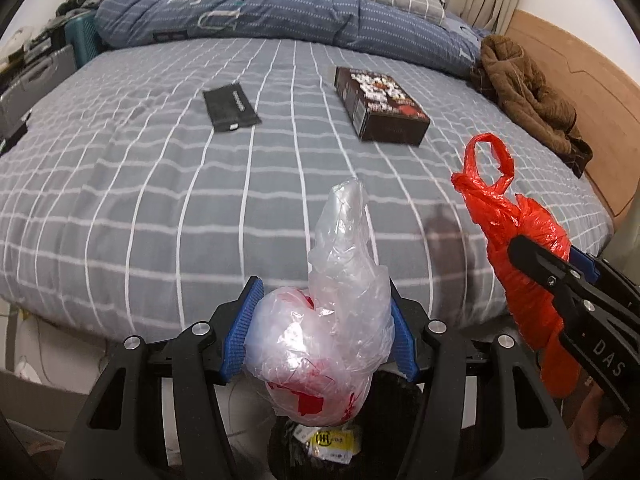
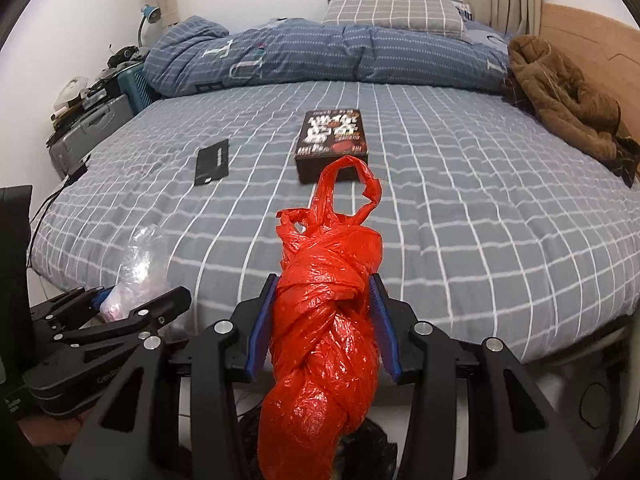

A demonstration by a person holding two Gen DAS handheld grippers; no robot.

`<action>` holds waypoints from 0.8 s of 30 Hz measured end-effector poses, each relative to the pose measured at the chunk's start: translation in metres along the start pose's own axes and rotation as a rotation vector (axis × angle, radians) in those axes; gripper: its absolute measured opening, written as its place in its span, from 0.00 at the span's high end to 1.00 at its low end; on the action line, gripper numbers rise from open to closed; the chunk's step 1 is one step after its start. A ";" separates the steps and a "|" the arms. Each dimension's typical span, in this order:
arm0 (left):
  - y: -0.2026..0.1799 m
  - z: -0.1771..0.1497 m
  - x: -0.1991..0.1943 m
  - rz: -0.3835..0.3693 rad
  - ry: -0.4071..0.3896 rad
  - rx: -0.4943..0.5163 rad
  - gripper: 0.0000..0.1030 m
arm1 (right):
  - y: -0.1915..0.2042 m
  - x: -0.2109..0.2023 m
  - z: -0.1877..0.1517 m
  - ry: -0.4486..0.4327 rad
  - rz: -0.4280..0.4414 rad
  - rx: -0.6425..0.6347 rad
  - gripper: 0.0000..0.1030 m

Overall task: Collect trash
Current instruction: 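Lower both grippers with the clear and red bags over the bin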

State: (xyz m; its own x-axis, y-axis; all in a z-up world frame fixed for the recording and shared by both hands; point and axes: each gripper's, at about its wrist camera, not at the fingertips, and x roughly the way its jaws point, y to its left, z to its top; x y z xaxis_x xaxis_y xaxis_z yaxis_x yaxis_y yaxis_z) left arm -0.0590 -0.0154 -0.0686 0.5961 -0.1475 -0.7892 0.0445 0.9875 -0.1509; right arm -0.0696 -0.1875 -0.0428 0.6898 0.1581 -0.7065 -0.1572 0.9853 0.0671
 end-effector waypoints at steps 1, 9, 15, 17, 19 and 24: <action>0.001 -0.003 -0.002 0.001 0.002 -0.002 0.45 | 0.002 -0.002 -0.004 0.007 0.006 -0.004 0.59; 0.001 -0.034 -0.015 0.009 0.024 0.008 0.45 | 0.005 -0.016 -0.030 0.031 0.016 0.005 0.59; 0.004 -0.059 -0.020 0.011 0.060 0.003 0.45 | 0.003 -0.025 -0.048 0.055 0.033 0.017 0.59; 0.004 -0.066 -0.020 0.012 0.070 0.005 0.45 | 0.002 -0.027 -0.055 0.065 0.031 0.021 0.59; 0.004 -0.074 -0.021 0.012 0.083 0.004 0.45 | 0.001 -0.028 -0.062 0.080 0.038 0.031 0.59; 0.003 -0.092 -0.019 0.026 0.121 0.005 0.45 | 0.002 -0.025 -0.082 0.126 0.045 0.031 0.59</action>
State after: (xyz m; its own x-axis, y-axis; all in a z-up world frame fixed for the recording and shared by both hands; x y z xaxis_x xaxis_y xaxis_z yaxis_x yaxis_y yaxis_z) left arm -0.1435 -0.0149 -0.1085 0.4960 -0.1271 -0.8589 0.0349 0.9913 -0.1266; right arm -0.1450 -0.1952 -0.0825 0.5883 0.1944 -0.7849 -0.1627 0.9793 0.1206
